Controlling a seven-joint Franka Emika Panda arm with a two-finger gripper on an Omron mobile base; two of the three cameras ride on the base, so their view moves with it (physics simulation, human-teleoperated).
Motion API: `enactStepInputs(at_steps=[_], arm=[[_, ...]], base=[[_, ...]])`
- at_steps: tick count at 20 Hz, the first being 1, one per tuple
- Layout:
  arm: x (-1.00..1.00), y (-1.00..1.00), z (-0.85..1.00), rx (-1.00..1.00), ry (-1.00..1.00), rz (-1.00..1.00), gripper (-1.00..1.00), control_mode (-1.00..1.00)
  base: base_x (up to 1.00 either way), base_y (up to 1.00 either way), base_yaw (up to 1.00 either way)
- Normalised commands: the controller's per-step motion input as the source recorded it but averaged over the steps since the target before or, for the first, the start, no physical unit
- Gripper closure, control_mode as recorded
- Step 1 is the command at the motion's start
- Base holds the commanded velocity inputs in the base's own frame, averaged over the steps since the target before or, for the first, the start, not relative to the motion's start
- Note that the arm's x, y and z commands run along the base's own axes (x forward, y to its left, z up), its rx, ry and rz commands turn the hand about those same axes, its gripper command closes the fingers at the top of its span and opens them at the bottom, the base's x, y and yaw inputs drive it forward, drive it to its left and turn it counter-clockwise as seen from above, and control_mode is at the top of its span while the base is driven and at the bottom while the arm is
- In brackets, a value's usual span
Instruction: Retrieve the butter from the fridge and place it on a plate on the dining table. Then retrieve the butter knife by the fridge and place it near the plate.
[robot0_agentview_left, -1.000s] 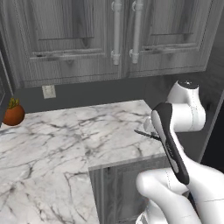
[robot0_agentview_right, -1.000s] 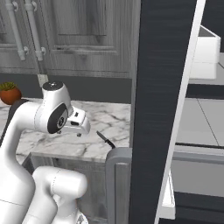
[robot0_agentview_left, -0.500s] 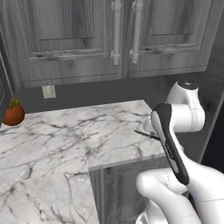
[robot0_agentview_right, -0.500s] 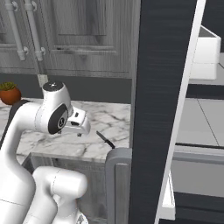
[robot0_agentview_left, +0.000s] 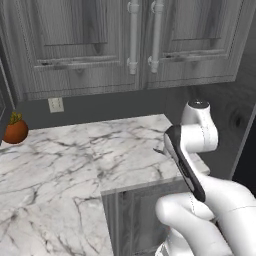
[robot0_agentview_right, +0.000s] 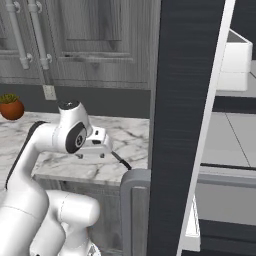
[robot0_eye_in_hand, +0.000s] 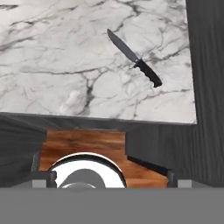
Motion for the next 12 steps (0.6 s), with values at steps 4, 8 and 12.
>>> enactStepInputs(at_steps=[4,8,12], arm=[[0.48,-0.39,-0.37,-0.04,-0.08,0.24,-1.00,-1.00],[0.53,-0.23,-0.43,-0.06,-0.06,0.18,-1.00,-1.00],[0.69,-0.20,-0.05,-0.05,0.13,0.06,-1.00,-1.00]], base=[[0.00,0.00,0.00],[0.00,0.00,0.00],[0.00,0.00,0.00]])
